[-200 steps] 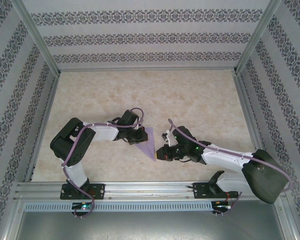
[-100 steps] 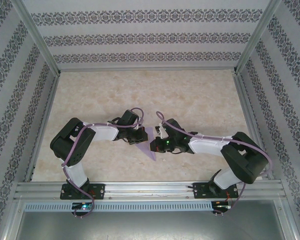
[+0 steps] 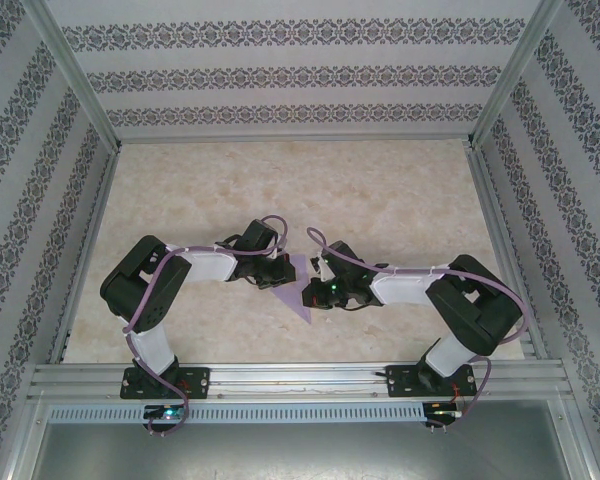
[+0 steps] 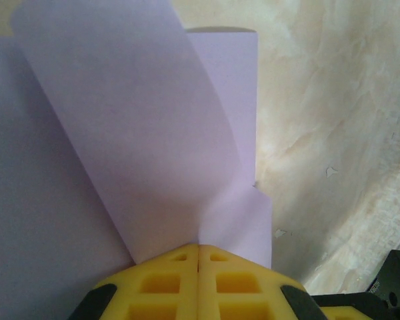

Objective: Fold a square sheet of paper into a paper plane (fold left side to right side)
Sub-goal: Fourth fold the wing at the center of the table.

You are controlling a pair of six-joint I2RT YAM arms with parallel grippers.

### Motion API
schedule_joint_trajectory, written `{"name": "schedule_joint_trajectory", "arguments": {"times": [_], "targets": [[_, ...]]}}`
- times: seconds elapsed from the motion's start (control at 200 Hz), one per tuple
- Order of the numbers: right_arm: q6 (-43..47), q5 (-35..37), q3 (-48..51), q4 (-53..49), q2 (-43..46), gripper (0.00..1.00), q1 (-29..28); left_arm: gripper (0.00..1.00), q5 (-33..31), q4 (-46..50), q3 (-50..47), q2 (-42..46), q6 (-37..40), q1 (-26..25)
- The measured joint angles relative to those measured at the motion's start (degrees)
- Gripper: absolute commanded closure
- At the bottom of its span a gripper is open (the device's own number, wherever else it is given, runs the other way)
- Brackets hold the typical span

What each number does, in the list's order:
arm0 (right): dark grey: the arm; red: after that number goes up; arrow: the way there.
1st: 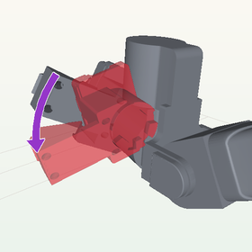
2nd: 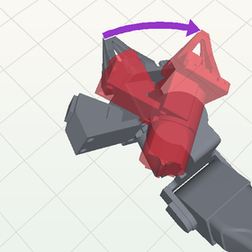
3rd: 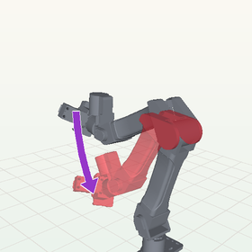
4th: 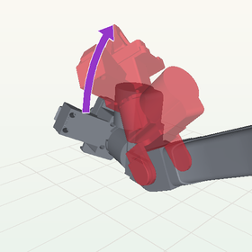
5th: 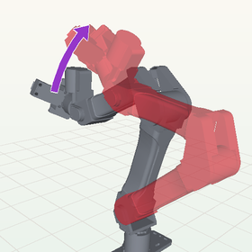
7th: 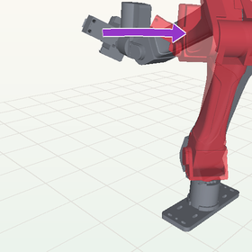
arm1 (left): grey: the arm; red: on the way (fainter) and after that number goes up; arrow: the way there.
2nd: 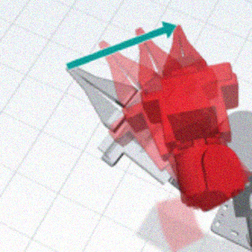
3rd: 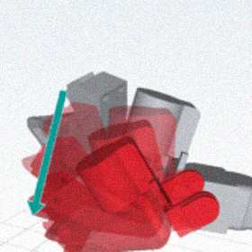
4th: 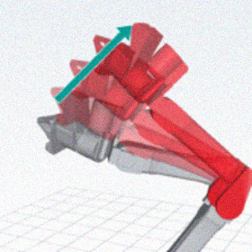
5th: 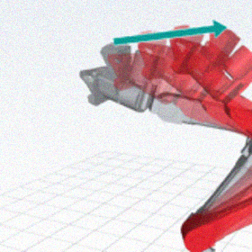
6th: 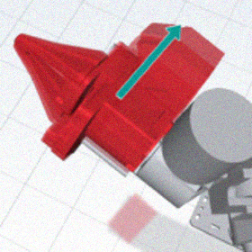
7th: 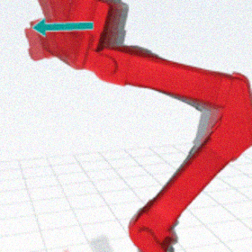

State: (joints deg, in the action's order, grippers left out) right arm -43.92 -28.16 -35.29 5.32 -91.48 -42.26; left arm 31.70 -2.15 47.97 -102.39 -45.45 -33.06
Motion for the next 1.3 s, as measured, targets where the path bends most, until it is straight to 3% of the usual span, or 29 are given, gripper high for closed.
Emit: {"name": "schedule_joint_trajectory", "arguments": {"times": [0.595, 1.004, 1.299], "targets": [[1.9, 0.63, -1.27, -1.07, -1.81, 1.0, -0.35, 0.9, -0.76, 0.09, -0.2, 0.79, -0.02, 0.0], [2.93, 2.51, -2.05, -2.78, -1.84, 1.0, -0.76, 0.9, -1.49, 0.15, -2.97, 10.67, 0.0, 0.0], [3.87, 3.61, -3.5, -5.01, -2.4, 1.0, -1.4, 0.9, 1.22, -0.83, -8.55, 11.5, -1.07, -1.79]]}}
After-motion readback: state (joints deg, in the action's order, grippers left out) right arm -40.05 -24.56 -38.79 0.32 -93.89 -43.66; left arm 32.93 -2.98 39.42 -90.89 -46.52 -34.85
